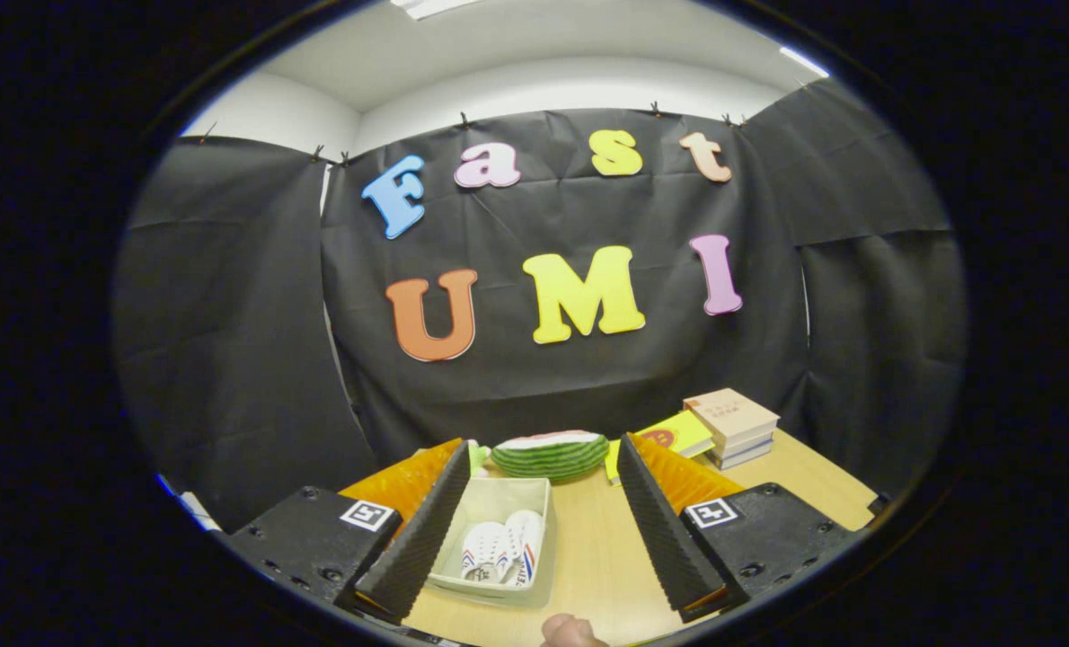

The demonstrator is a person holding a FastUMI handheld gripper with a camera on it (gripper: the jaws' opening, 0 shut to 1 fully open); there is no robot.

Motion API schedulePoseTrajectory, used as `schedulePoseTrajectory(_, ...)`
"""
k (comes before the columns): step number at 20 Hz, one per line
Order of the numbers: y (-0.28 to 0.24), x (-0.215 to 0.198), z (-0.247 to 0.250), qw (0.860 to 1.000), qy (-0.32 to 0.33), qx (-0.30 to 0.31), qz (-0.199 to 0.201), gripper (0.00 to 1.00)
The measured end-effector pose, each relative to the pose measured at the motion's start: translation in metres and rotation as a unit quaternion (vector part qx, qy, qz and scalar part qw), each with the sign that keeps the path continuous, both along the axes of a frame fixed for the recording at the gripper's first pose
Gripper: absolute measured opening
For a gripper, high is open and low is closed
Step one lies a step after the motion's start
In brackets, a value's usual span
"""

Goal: Open the storage box then place both shoes into the box .Put the left shoe in first, then the right shoe, with the right side of both shoes facing outward in a uniform manner.

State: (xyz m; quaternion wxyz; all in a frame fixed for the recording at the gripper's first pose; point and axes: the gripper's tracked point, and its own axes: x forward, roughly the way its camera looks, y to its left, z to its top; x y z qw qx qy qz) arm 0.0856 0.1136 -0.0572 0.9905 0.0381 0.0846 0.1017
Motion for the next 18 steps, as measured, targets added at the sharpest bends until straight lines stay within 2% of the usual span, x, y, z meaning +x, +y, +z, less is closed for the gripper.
schedulePoseTrajectory(8,-0.029,-0.019,-0.006,0.996,-0.060,-0.059,-0.036,1.00)
schedulePoseTrajectory(18,-0.043,-0.041,-0.020,0.997,-0.038,-0.061,-0.040,1.00)
